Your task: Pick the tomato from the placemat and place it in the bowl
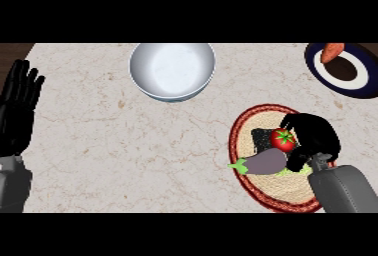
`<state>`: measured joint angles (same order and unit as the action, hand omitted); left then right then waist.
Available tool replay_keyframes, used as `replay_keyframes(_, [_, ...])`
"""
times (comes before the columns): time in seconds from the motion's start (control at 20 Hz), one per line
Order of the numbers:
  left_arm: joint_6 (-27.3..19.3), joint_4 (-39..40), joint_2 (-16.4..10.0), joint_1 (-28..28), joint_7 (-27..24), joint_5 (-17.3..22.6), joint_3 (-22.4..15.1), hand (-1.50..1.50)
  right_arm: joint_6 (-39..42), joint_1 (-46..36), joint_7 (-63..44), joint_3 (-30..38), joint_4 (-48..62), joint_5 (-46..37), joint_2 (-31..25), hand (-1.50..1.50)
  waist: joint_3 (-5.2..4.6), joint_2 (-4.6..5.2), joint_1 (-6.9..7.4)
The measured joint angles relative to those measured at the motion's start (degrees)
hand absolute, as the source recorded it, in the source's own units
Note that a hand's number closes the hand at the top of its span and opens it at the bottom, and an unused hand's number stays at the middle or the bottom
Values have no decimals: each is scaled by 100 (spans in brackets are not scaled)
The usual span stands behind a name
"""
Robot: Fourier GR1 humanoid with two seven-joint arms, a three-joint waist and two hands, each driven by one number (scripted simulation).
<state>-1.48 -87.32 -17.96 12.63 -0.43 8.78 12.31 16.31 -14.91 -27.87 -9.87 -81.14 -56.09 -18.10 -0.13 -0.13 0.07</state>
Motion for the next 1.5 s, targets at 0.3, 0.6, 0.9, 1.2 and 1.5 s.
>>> replay_keyframes(0.3, [45, 177, -34, 180, 0, 6, 113, 0, -49, 498, -125, 63, -514, -201, 62, 150, 4, -4, -39])
replay_keyframes(0.6, [21, 197, -24, 66, -72, -35, 161, 0, 156, 1793, -755, 622, -1603, 116, -4, 150, 5, -19, -132])
replay_keyframes(0.9, [46, 126, 13, 59, -41, -63, 142, 0, 452, 2614, -1155, 869, -2975, 106, -63, 150, 10, -5, -77])
replay_keyframes(1.2, [-18, 41, 102, 6, -40, -167, 61, 0, 796, 2716, -1721, 1027, -4341, -140, -139, 150, 10, -4, -59])
replay_keyframes(1.5, [41, 107, 58, 135, 29, -115, 95, 0, 1418, 1971, -2052, 1049, -5242, 83, -122, 150, 4, -6, -38])
